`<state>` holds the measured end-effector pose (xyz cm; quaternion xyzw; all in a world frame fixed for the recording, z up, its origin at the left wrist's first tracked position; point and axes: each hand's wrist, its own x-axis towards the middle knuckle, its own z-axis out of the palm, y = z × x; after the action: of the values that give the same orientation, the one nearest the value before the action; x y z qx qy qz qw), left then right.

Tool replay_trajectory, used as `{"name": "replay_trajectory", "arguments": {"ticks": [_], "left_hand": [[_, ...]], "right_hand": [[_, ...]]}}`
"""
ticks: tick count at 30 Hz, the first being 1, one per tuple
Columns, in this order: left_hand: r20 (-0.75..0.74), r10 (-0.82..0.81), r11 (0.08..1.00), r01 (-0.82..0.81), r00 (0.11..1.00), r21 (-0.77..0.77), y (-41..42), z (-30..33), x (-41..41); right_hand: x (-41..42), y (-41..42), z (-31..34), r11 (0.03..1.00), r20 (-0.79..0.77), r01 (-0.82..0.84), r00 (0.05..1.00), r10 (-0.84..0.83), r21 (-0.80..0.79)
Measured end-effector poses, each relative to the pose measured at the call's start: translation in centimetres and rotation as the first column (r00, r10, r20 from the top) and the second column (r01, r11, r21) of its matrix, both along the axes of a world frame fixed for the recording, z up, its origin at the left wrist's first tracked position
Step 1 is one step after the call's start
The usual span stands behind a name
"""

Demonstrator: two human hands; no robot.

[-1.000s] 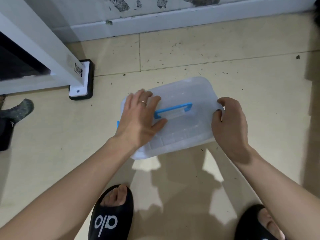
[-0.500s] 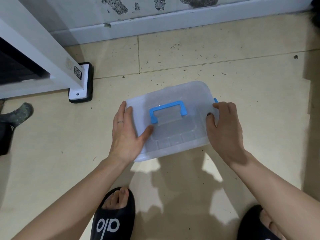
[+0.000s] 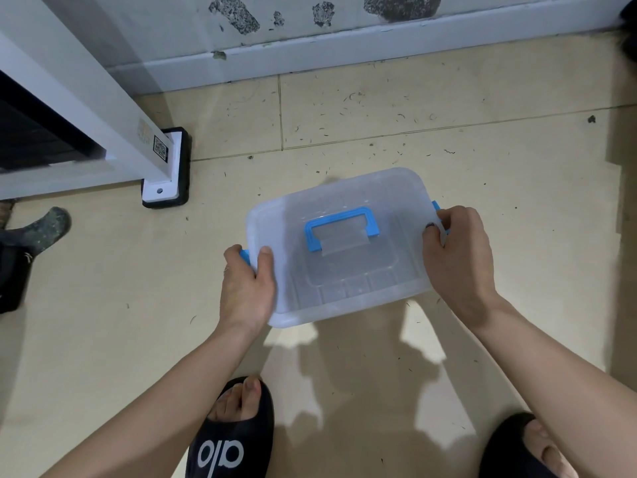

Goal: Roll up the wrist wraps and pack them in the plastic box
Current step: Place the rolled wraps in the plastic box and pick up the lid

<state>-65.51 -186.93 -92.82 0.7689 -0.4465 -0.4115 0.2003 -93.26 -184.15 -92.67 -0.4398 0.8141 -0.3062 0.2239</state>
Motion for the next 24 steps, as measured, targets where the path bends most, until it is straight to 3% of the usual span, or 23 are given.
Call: {"name": "replay_trajectory", "arguments": {"ticks": [4,10,13,17,21,24], "left_hand": [[0.087,-0.012,0.998,0.018,0.996,-0.059,-0.2,-0.3,0.1],[-0.108,0.163,0.986,-0.165,0.981,-0.01,0.2,0.1,-0.4],[-0.111,0.122,0.992,-0.124,0.986,-0.01,0.3,0.4,0.3],[-0.035,0.085,0.985,-0.089,0.996,-0.147,0.5,0.6,0.3],[0.089,0.048,0.959,-0.021,0.995,-0.281,0.8,0.0,0.0],[0.216,0.006,0.938,0.07,0.976,-0.34,1.3,-0.1,-0.3]], "right_hand": [[0.2,-0.2,-0.2,1.0,-0.026,-0.005,1.0,0.005,-0.007],[0.5,-0.2,-1.1,0.999,-0.073,0.02,0.997,-0.023,-0.043],[0.4,-0.4,-1.2,0.998,-0.106,0.022,0.994,-0.028,-0.06],[0.5,-0.3,-1.6,0.997,-0.255,0.008,0.967,-0.027,-0.074],[0.6,-0.3,-1.3,0.997,0.009,0.067,0.998,-0.067,0.041],[0.7,-0.2,-1.1,0.997,-0.069,0.079,0.994,-0.079,-0.004]]}}
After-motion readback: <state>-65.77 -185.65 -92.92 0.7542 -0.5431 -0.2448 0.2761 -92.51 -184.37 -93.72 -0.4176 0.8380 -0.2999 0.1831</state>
